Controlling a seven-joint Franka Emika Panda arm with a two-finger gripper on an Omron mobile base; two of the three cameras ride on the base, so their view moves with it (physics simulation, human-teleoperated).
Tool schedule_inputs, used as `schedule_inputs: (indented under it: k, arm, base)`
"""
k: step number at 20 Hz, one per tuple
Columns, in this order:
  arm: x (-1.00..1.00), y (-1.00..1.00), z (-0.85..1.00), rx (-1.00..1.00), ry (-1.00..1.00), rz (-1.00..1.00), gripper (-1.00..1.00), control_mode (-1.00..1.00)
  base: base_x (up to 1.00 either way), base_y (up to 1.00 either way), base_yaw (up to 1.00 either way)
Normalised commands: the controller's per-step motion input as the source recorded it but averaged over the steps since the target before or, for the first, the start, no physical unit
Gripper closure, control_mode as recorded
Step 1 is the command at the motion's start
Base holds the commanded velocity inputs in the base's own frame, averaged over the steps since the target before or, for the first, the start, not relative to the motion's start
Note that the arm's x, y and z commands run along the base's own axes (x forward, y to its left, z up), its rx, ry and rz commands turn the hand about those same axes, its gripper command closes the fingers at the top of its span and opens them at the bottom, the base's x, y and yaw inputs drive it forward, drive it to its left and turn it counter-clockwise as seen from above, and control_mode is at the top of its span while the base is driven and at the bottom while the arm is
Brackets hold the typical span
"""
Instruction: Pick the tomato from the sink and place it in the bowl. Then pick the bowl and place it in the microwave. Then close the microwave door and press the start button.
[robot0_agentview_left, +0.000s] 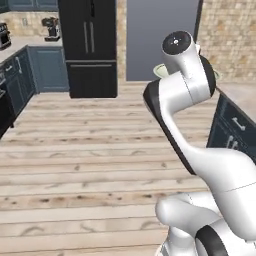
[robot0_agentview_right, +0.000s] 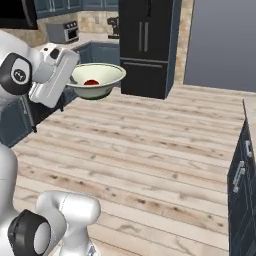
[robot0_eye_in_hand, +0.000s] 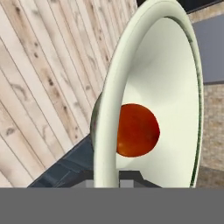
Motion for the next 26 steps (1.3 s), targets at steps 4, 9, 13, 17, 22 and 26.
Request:
schedule_inputs:
  k: [4, 9, 13, 17, 22, 26]
  arm:
    - [0.0, 0.0, 0.0, 0.0, 0.0, 0.0, 1.0, 1.0]
    - [0.0, 0.0, 0.0, 0.0, 0.0, 0.0, 1.0, 1.0]
    - [0.0, 0.0, 0.0, 0.0, 0.0, 0.0, 1.0, 1.0]
    - [0.0, 0.0, 0.0, 0.0, 0.0, 0.0, 1.0, 1.0]
    - [0.0, 0.0, 0.0, 0.0, 0.0, 0.0, 1.0, 1.0]
    - [0.0, 0.0, 0.0, 0.0, 0.0, 0.0, 1.0, 1.0]
  base:
    - [1.0, 0.0, -0.22]
    - [1.0, 0.05, -0.13]
    - [1.0, 0.05, -0.06]
    - [1.0, 0.01, -0.06]
    - [1.0, 0.0, -0.05]
    - [1.0, 0.01, -0.02]
